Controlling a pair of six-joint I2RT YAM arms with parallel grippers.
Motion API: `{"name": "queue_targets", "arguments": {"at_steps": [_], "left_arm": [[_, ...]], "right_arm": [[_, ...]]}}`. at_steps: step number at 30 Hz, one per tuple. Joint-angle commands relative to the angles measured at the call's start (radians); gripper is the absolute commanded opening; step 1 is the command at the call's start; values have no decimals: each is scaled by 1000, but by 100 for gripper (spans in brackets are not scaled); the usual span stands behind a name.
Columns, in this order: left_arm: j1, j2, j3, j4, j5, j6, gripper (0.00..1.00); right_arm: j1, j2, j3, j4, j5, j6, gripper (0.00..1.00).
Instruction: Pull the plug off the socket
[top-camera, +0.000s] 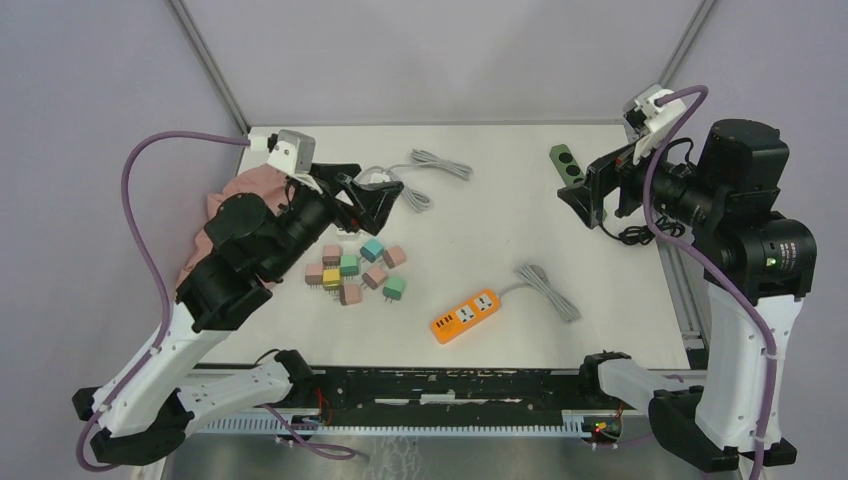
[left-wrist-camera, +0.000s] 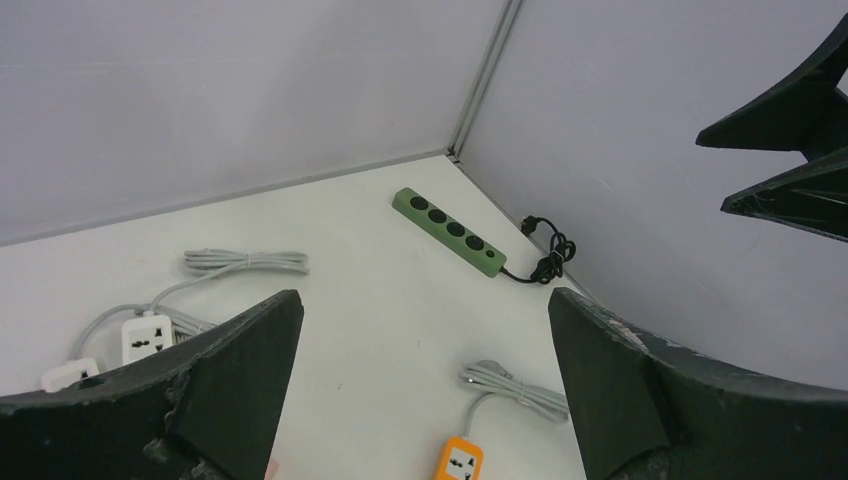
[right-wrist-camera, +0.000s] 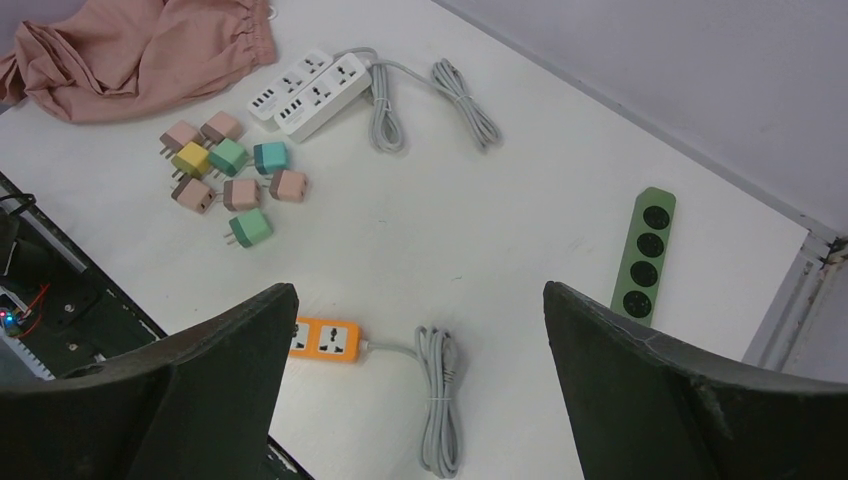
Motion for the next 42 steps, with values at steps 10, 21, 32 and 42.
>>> {"name": "queue_targets", "arguments": {"at_steps": [10,21,32,42], "left_arm": [[4,-48,-30,-17,49,-1,99],[4,-46,-54,-9,57,1,99],[3,-66,-88,8,55,5,99],[3,-73,-98,24,52,9,99]], "right_arm": [[-26,-17,-43,42,-84,29,100],[-41,-46,-88,56,-83,30,100],[-55,-44,-110,67,-107,37,100],[-67,-44,-122,73,-124,35,100]]}}
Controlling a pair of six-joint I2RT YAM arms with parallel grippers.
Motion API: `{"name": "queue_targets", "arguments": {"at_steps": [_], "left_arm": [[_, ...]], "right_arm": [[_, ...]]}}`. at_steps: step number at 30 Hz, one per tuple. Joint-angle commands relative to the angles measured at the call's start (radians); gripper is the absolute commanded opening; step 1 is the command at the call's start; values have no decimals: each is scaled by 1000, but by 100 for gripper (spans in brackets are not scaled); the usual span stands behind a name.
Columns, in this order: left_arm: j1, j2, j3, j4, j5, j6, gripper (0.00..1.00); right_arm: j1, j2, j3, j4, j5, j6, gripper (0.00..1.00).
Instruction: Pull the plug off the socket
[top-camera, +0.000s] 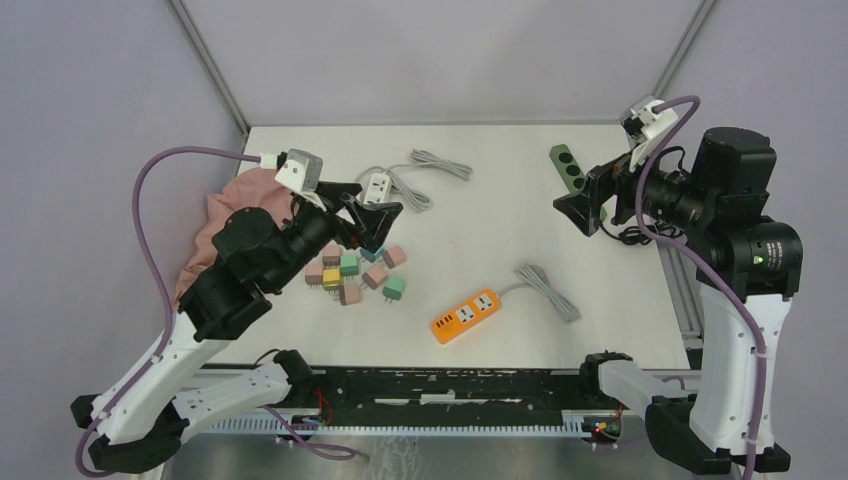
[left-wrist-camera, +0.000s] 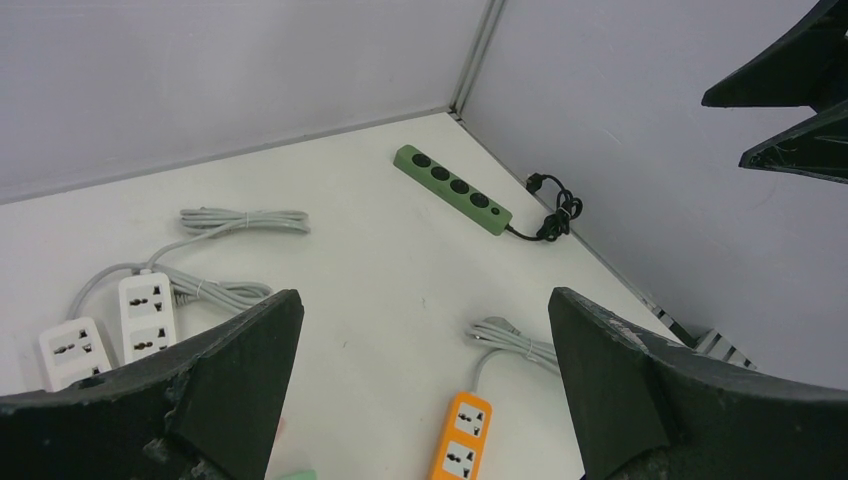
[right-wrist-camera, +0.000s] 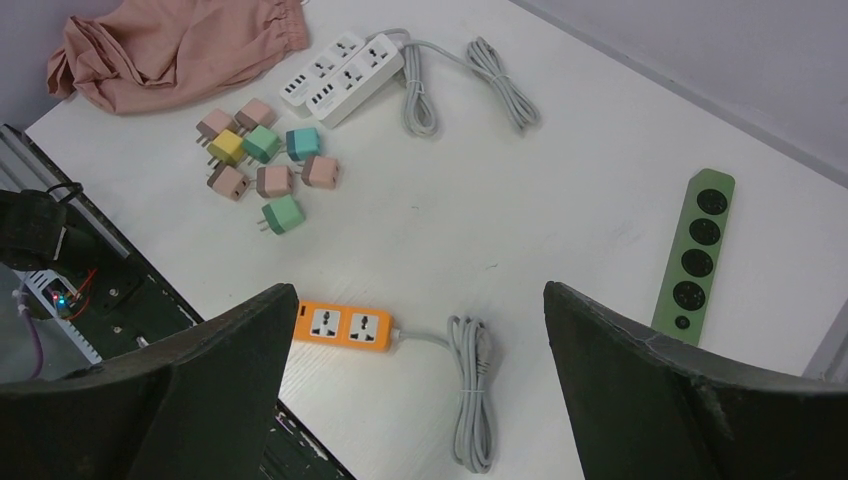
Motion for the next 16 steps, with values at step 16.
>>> {"name": "queue_targets", "arguments": {"at_steps": [16], "left_arm": [[3,-12,7,50,3,24,99]], "right_arm": [[-20,1,-4,60,-31,6,100]]}}
